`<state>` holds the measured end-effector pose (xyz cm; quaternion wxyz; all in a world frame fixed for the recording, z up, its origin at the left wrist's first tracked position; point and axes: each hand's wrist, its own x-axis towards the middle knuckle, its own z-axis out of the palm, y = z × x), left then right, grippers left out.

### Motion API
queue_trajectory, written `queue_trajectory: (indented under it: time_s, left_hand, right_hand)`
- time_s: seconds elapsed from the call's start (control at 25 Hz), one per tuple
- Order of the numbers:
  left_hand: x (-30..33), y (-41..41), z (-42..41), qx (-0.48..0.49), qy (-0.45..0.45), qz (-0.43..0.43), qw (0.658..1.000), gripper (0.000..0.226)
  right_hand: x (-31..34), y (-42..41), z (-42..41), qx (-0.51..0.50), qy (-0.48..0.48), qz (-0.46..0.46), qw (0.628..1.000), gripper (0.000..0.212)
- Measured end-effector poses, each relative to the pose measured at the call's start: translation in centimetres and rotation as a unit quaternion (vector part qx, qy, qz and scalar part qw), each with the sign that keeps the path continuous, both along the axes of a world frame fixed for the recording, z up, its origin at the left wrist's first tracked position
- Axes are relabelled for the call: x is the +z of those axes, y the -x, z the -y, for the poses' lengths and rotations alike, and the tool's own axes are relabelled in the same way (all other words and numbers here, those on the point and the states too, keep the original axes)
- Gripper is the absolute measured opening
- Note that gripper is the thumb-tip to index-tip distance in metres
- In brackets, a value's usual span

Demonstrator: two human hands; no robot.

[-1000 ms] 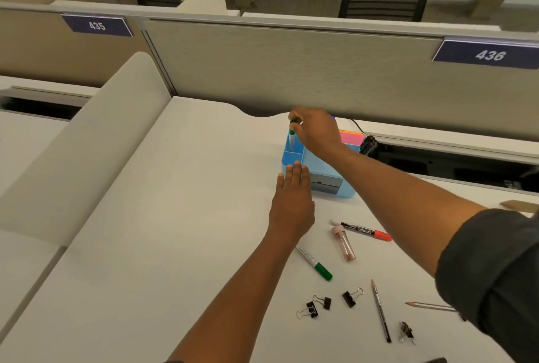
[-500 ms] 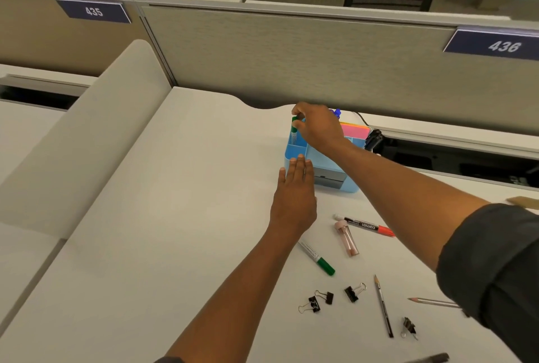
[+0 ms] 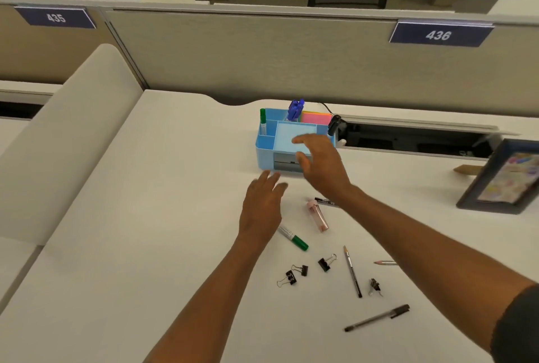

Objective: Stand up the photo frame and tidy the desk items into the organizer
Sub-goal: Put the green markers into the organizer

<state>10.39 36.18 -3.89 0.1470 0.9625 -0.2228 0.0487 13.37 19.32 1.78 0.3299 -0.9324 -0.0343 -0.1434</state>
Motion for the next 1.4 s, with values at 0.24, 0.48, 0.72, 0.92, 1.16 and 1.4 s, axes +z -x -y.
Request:
queue_trajectory:
  time_s: [0.24,0.48,0.72,0.92,1.16,1.4]
  left_hand:
    - [-1.5,4.3,-2.5,-0.059,-0.043,-0.066,0.995,0.04]
    - [-2.0,5.0,-2.6,-0.058,-0.094,-0.064,0.992,0.033]
    - [-2.0,5.6,-2.9,-0.023,-0.042,-0.043,0.998,0.024]
    - [-2.1,6.3,-3.2,0.01,-0.009,-0.036,0.999,0.023]
    - [0.6,5.5,-1.3,0.025,0.072,-0.048,0.996,0.022]
    - [3.9,2.6,0.5,0.075,0.166,-0.038,0.983,0.026]
  right_hand:
    - [-3.8,8.8,0.7,-0.007,0.001,-0.082,0.997,0.023]
    - [-5.0,12.0,1.0,0.007,0.006,-0.085,0.996,0.021]
    - [-5.9,14.1,0.8,0.013,0.016,-0.122,0.992,0.023]
    - [-6.1,14.4,0.3,0.005,0.0,-0.132,0.991,0.028]
    - [-3.2,11.6,-0.3,-0.02,-0.126,-0.067,0.99,0.017]
    - [1.0,5.9,-0.6,-0.067,-0.196,-0.017,0.978,0.021]
